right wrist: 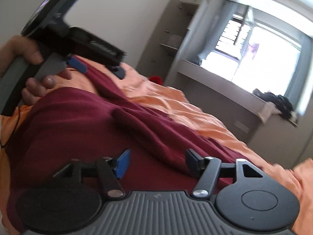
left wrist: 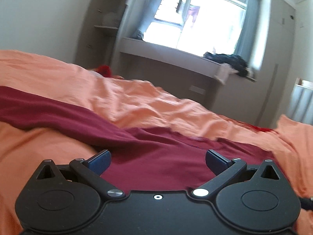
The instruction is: Fold small clothes
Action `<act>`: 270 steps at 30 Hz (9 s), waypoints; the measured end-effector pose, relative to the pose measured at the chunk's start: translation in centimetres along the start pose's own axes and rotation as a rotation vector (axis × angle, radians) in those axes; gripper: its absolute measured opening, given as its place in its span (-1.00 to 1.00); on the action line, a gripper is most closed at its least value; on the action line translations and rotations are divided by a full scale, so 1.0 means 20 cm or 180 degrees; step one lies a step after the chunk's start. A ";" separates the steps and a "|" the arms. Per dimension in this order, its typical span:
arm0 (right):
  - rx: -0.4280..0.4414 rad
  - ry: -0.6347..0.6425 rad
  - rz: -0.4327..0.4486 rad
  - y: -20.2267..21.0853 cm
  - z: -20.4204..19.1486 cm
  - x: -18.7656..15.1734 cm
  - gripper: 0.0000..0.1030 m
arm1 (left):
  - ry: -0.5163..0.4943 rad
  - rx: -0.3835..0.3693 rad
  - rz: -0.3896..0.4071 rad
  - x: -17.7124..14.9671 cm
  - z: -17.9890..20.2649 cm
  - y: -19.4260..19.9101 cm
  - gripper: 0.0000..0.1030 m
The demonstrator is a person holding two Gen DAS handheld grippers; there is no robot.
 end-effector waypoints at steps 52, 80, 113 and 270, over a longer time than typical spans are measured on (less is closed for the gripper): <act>-0.1070 -0.0705 -0.0493 -0.16 0.76 -0.51 -0.78 | -0.0074 -0.0656 -0.0589 -0.12 0.12 -0.09 0.27; -0.1058 -0.0756 -0.0573 -0.14 0.76 -0.52 -0.76 | -0.0679 -0.0654 -0.0553 -0.24 0.17 0.00 -0.54; -0.0914 -0.1406 0.0090 0.02 0.65 -0.35 0.99 | 0.0231 0.1077 0.0158 0.16 -0.75 0.17 0.99; -0.0265 -0.1214 -0.0188 -0.04 0.42 -0.30 1.00 | -0.0203 0.0786 -0.0787 0.08 -0.54 -0.56 -0.92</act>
Point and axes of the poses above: each gripper's, at about its wrist camera, not at the fingertips, and y roughly against the way its jaws point, z to its right, x to its top, the point moved 2 cm from there along -y, roughly the way its jaws point, and after that the axes turned 11 degrees about z, right-handed, at the moved point
